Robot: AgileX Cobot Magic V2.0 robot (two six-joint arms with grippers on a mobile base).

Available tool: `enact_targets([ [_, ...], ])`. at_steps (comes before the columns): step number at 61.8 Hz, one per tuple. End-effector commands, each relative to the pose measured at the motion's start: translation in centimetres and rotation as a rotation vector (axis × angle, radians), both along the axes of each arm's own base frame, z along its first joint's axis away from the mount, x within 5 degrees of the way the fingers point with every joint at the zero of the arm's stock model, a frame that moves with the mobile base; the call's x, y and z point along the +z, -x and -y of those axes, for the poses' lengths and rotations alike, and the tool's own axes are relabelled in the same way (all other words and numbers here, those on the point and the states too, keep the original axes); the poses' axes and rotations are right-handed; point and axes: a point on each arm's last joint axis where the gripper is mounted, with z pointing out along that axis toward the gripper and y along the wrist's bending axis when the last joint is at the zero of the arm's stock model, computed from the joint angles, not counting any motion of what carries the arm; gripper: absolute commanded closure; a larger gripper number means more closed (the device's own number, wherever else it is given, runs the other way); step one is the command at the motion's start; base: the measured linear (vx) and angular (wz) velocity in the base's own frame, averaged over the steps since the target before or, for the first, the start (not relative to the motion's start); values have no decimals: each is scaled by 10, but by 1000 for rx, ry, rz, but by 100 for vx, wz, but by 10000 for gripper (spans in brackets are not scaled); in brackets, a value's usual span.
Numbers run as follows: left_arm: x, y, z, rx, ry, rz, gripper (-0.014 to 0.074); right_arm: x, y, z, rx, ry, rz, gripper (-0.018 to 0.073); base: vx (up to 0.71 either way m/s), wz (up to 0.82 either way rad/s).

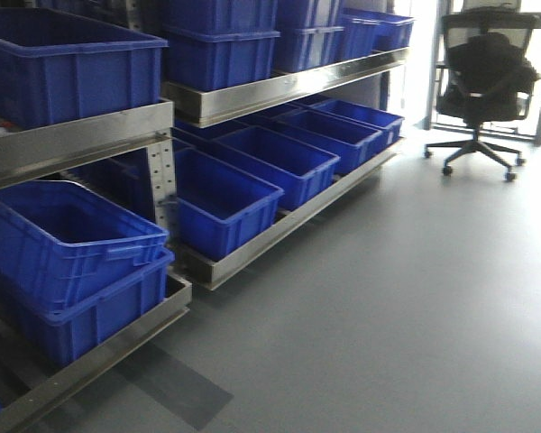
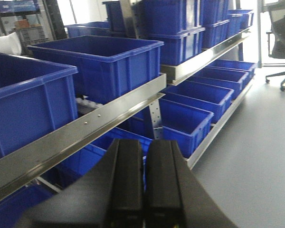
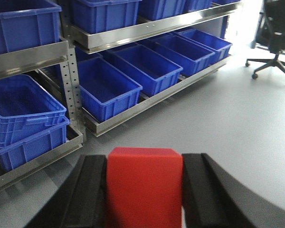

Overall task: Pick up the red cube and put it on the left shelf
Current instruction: 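Drive the base up to the shelf rack of blue crates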

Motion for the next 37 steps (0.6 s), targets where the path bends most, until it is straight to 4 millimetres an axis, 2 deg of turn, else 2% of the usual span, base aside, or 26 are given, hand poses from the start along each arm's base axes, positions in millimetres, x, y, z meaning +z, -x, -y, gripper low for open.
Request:
enact_targets([
  [1, 1, -1, 0, -4, 5, 64, 491, 17, 0, -1, 10, 0, 108, 502, 48, 57],
  [37, 1, -1, 0, -4, 5, 64, 491, 17, 0, -1, 10, 0, 108, 502, 44, 65],
])
